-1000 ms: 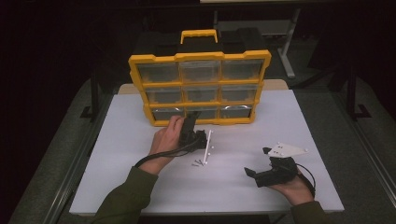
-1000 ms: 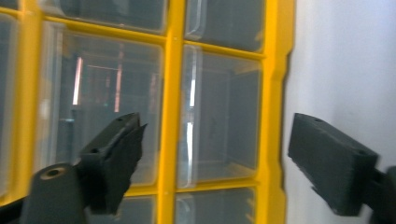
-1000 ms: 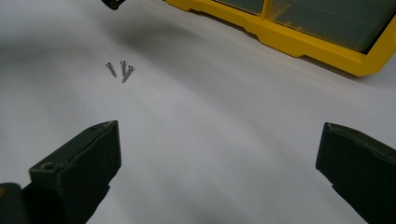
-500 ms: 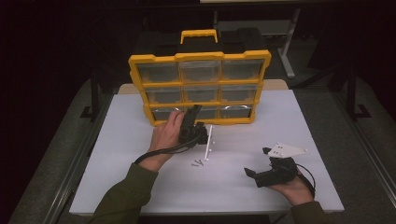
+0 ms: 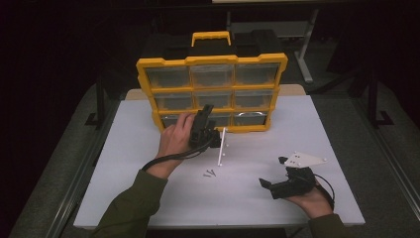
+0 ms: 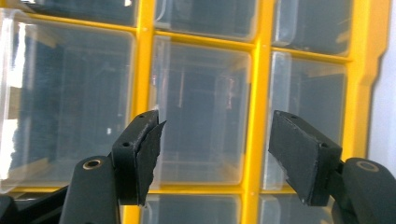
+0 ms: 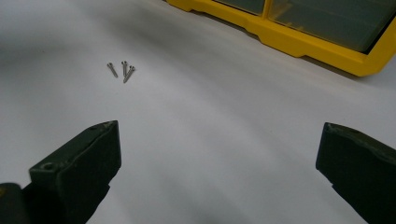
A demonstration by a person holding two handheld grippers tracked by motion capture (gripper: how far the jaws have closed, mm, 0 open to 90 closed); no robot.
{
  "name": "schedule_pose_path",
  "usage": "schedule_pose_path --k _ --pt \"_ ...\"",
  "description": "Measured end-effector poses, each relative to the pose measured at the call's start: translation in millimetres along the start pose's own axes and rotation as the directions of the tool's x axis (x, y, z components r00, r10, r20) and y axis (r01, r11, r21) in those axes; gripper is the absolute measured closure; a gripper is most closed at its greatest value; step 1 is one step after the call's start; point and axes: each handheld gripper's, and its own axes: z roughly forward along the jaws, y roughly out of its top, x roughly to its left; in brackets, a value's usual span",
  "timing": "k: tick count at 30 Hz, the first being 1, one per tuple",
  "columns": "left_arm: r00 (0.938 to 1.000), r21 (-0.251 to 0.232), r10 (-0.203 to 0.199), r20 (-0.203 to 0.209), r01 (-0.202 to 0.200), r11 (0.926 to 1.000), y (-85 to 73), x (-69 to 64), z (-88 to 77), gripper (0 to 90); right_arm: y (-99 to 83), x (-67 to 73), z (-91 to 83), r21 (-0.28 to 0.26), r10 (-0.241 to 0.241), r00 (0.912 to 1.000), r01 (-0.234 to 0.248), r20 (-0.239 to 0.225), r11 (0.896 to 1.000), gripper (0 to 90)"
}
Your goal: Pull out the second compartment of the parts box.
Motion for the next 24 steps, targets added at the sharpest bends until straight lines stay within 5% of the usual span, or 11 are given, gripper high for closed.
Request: schedule_pose_path --k 24 --pt "0.9951 0.021 0.021 -0.096 -0.019 0.9996 4.2 22.0 3.7 45.3 -0.1 -0.2 -0.3 0.000 -0.003 1.0000 0.003 -0.001 1.000 0.0"
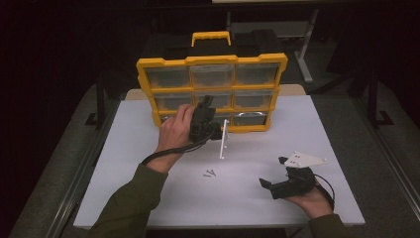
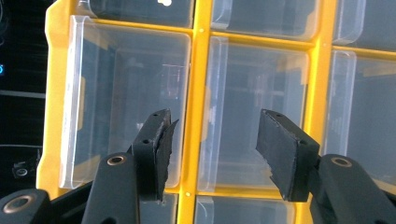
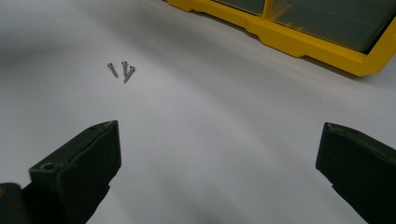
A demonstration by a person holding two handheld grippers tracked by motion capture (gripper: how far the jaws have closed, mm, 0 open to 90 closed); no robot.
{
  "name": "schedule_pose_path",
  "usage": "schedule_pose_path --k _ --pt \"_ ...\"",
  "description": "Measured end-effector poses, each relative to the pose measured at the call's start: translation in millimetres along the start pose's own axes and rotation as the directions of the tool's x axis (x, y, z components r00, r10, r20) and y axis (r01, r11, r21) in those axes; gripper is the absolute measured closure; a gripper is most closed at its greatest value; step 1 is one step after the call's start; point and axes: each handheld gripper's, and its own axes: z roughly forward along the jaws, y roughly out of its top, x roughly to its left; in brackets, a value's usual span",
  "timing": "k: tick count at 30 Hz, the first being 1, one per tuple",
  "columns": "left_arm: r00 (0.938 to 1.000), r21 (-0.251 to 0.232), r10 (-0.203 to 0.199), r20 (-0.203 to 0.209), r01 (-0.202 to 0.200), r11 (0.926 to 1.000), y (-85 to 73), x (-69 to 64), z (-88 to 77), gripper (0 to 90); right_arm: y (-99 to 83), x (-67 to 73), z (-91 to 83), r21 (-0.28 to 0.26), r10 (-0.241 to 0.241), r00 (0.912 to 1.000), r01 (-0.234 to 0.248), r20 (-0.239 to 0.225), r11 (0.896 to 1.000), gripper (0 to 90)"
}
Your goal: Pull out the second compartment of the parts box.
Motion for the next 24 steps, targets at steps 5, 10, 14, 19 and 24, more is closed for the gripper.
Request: schedule_pose_path --k 5,10,14,19,24 --pt "0.9999 0.011 -0.002 -0.012 0.002 0.9999 0.7 4.2 1.6 45.2 -0.1 0.1 -0.3 -0.001 0.002 1.0000 -0.002 0.002 1.000 0.0" --pt "0.9997 0.021 0.005 -0.025 -0.004 0.9998 1.4 7.8 3.3 45.3 0.0 0.1 -0.6 -0.001 0.003 1.0000 -0.003 0.002 1.000 0.0" --pt "0.9992 0.022 0.007 -0.040 -0.006 0.9997 2.0 11.8 4.2 47.5 -0.1 -0.3 -0.6 -0.003 0.001 1.0000 -0.001 0.002 1.000 0.0" --pt "0.9985 0.023 0.011 -0.054 -0.010 0.9997 2.1 16.2 5.2 48.4 -0.2 -0.3 -0.7 -0.004 0.000 1.0000 0.000 0.003 1.000 0.0" --pt "0.9973 0.023 0.017 -0.072 -0.016 0.9996 2.7 22.0 6.0 49.1 -0.3 -0.6 -0.7 -0.004 0.000 1.0000 0.000 0.002 1.000 0.0"
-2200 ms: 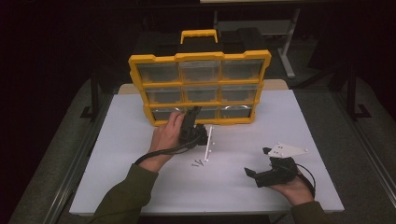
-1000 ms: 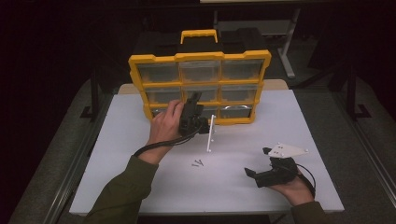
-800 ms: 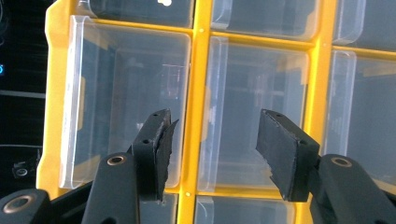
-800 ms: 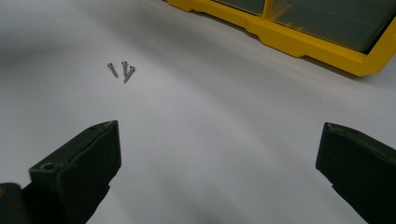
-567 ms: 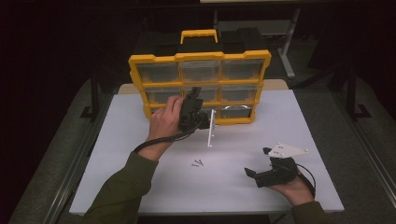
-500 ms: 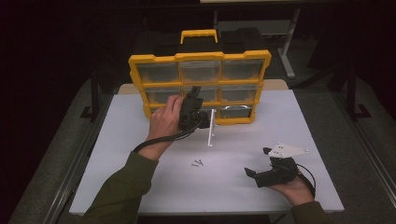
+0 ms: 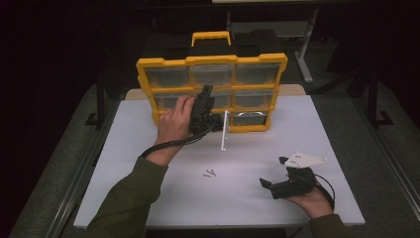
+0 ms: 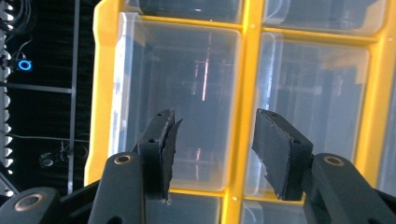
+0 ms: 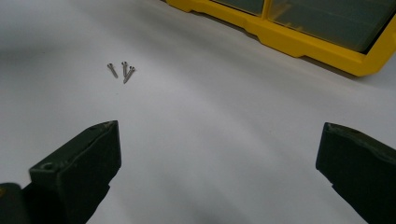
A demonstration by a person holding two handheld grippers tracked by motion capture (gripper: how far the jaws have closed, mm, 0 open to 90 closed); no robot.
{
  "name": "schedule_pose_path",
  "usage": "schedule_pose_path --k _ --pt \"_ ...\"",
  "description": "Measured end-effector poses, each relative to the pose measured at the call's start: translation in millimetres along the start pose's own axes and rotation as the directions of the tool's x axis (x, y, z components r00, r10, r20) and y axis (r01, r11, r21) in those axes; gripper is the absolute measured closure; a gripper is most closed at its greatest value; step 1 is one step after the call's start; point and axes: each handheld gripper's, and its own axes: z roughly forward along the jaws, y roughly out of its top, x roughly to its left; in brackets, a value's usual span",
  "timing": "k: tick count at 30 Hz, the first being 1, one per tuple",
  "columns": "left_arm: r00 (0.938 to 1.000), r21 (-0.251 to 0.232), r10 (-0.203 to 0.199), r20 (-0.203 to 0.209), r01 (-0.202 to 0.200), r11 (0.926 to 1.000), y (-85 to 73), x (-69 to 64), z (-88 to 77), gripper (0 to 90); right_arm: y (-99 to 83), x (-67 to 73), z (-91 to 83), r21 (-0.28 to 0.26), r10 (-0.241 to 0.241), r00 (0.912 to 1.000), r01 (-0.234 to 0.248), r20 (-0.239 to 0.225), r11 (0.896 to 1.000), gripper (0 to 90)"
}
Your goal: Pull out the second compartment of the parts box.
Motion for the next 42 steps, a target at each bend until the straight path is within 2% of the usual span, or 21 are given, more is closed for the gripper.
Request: schedule_pose_path --k 25,42 --pt "0.9971 0.005 -0.002 -0.076 0.002 1.0000 7.7 24.7 7.1 52.5 -0.6 -0.2 -1.1 -0.001 0.003 1.0000 -0.003 0.001 1.000 0.0" --pt "0.9958 0.020 -0.002 -0.091 0.004 0.9998 8.2 35.6 16.0 59.3 -0.7 -0.5 -1.9 -0.003 0.007 1.0000 -0.007 0.000 1.000 0.0"
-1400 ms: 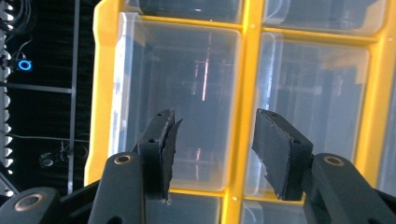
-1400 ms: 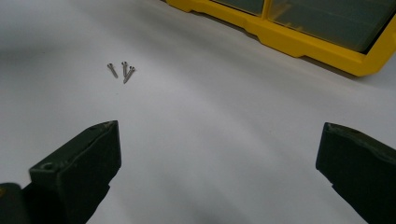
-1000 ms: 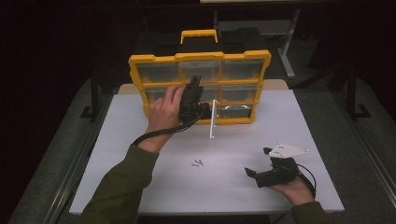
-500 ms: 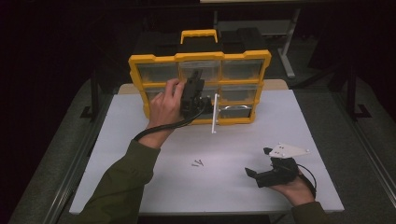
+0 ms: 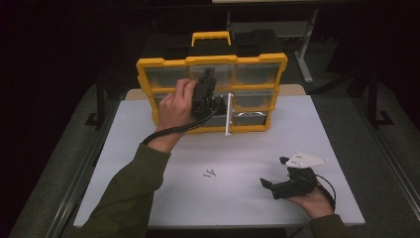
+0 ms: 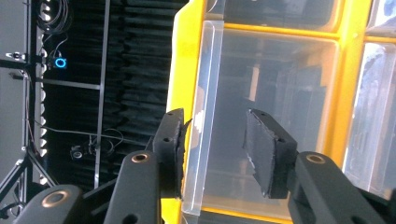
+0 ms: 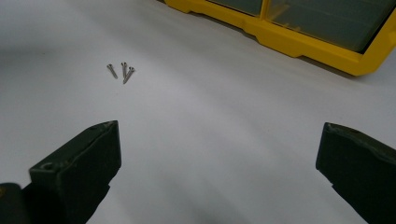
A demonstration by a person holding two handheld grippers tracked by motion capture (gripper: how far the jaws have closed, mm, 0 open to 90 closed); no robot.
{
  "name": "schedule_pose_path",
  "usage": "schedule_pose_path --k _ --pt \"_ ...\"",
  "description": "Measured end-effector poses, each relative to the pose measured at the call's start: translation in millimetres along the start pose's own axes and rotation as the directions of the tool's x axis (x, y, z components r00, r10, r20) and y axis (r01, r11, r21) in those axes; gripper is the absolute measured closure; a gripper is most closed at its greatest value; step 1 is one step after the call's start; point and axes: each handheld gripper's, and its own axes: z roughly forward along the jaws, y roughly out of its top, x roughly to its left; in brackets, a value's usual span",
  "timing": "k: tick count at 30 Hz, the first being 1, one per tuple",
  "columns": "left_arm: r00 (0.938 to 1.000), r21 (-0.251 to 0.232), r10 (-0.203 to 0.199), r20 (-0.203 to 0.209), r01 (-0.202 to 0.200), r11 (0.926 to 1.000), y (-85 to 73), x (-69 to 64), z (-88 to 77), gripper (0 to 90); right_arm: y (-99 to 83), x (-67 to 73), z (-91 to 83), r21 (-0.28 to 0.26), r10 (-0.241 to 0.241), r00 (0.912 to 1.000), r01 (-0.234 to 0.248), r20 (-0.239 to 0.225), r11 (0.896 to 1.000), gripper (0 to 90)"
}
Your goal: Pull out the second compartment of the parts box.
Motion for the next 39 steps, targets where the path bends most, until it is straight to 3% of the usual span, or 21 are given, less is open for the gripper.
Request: schedule_pose_path --k 18,39 --pt "0.9999 0.013 0.014 0.007 -0.014 0.9998 0.9 6.5 6.2 68.6 0.0 -0.5 -0.7 -0.003 0.001 1.0000 -0.001 0.002 1.000 0.0" --pt "0.9995 0.031 0.026 0.016 -0.027 0.9992 0.9 7.7 11.9 73.3 -0.1 -0.7 -1.1 -0.006 0.000 1.0000 0.000 0.003 1.000 0.0"
